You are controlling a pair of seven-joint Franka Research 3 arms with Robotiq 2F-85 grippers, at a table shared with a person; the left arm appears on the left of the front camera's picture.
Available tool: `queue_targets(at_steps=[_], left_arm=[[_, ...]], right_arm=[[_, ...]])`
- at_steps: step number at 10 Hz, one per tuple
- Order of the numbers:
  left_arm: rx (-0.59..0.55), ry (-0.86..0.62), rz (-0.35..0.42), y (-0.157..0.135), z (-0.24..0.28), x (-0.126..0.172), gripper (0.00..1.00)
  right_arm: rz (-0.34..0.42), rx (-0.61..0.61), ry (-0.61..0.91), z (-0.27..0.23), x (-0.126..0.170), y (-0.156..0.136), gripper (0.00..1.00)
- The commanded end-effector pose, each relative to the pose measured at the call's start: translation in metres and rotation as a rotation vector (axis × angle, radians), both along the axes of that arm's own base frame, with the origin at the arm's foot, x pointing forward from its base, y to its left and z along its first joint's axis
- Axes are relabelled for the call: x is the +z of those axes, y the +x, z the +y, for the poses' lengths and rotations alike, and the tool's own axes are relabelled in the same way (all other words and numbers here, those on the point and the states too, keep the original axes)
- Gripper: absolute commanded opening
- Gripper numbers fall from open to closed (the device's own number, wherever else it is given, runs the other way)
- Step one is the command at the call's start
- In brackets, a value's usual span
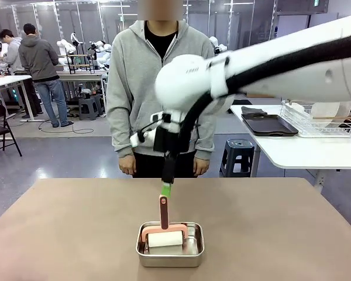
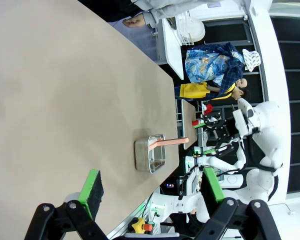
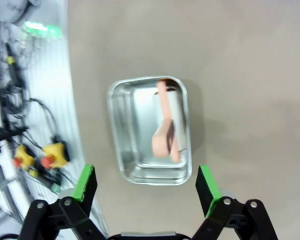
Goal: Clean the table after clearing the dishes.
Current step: Place the Lint Roller back on top of the Airtight Container.
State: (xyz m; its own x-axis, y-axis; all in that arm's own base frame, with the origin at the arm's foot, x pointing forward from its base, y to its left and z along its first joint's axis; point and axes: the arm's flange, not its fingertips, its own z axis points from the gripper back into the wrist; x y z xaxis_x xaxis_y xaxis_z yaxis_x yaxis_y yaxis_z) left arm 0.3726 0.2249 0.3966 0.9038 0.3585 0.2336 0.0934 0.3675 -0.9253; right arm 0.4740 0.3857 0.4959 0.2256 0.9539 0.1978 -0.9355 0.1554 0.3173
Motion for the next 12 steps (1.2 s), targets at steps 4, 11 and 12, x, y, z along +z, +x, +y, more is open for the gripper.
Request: queue_targets(at_steps=[4, 11, 12], left_arm=[[-0.008, -0.001, -0.001, -0.004, 0.001, 0.002, 1.00], [-0.008, -0.001, -0.001, -0.004, 0.001, 0.002, 1.00], [-0.008, -0.001, -0.001, -0.004, 0.001, 0.002, 1.00]], right_arm=[[0.457, -0.484, 0.604, -0.172, -0.005, 0.015, 1.00], [0.743, -0.914, 0.973, -0.419, -0.058, 0.016, 1.00], [0.749, -0.936, 1.029, -0.446, -0.066, 0.012, 1.00]])
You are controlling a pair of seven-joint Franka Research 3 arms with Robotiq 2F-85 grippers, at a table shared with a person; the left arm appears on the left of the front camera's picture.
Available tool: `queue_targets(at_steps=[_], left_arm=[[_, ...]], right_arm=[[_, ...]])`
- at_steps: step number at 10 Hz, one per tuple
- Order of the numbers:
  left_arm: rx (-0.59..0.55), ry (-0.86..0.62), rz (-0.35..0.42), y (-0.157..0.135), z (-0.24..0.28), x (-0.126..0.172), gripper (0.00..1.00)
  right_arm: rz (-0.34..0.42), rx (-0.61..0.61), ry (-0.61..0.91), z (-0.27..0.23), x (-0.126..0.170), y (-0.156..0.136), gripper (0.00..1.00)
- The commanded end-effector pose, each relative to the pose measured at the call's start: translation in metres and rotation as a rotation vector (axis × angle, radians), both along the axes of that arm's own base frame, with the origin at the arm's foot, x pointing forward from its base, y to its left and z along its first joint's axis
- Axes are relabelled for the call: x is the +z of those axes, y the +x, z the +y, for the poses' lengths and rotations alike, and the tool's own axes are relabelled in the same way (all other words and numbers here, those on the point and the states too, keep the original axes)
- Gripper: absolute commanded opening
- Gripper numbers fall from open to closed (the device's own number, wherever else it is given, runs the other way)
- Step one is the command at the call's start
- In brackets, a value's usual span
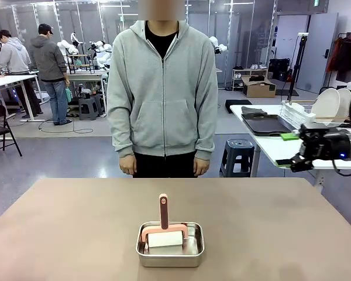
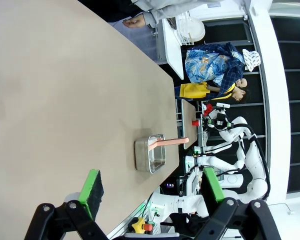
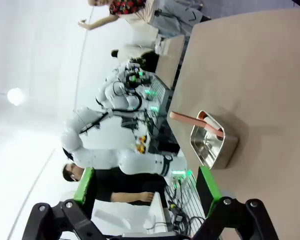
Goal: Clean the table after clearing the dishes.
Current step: Place the Lint Roller back on top of the Airtight Container.
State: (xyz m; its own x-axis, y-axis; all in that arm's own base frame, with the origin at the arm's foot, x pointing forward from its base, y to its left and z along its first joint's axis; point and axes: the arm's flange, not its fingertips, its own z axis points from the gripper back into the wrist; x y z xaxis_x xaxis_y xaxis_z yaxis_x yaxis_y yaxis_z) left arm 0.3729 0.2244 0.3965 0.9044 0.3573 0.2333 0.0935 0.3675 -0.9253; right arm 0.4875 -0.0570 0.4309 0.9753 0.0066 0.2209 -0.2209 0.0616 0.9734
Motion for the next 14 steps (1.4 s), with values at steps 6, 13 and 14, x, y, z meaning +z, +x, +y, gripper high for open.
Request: queue_targets(at_steps=[6, 13, 14], left_arm=[[-0.007, -0.001, -0.001, -0.004, 0.002, 0.002, 1.00], [-0.007, -0.001, -0.001, -0.004, 0.002, 0.002, 1.00], [-0.007, -0.001, -0.001, -0.004, 0.002, 0.002, 1.00]], right_arm=[[0.103, -0.284, 0.006, -0.100, -0.014, -0.037, 1.00], [0.069, -0.252, 0.008, -0.110, -0.014, -0.029, 1.00], [0.069, -0.252, 0.008, -0.110, -0.014, -0.029, 1.00]])
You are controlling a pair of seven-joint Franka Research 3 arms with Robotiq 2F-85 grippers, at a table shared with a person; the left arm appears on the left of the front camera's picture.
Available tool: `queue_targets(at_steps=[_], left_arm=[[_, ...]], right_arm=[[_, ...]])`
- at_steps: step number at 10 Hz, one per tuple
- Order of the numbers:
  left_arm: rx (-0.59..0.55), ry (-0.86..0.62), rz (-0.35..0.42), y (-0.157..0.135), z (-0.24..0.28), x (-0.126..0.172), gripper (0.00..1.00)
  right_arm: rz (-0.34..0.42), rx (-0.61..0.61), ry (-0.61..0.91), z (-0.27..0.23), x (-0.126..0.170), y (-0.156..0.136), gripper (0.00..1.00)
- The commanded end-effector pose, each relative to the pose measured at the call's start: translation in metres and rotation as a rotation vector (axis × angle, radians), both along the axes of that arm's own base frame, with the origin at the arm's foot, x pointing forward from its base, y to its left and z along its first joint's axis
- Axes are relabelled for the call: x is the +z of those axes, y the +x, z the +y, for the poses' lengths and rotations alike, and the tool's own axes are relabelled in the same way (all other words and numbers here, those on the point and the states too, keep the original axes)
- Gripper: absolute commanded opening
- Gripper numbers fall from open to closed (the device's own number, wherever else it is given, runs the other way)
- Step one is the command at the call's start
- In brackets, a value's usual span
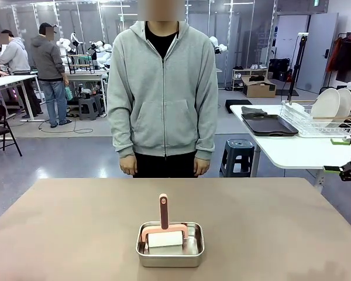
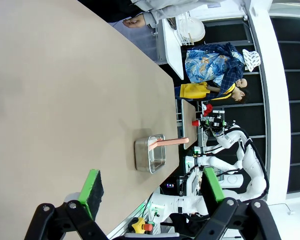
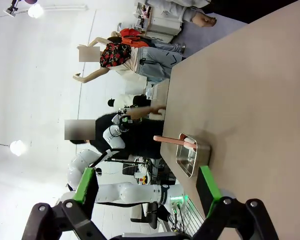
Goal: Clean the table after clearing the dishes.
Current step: Place the Lint Roller back on top of the Airtight Container.
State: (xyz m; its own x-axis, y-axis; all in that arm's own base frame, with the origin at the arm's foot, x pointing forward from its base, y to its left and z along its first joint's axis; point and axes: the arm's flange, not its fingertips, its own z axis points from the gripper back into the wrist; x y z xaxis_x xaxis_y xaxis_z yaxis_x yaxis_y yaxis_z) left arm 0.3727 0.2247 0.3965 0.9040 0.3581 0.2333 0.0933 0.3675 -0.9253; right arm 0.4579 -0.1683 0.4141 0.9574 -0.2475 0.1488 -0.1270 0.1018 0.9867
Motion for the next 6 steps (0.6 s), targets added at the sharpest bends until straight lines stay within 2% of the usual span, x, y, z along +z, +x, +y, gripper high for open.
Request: queue_targets(at_steps=[1, 6], left_arm=[[-0.008, -0.001, -0.001, -0.0036, 0.0013, 0.0018, 1.00], [-0.008, -0.001, -0.001, -0.0036, 0.0013, 0.0018, 1.00]], right_arm=[[-0.005, 0.008, 0.002, 0.0010, 0.0030, 0.0010, 1.00], [-0.005, 0.008, 0.002, 0.0010, 0.0030, 0.0010, 1.00]])
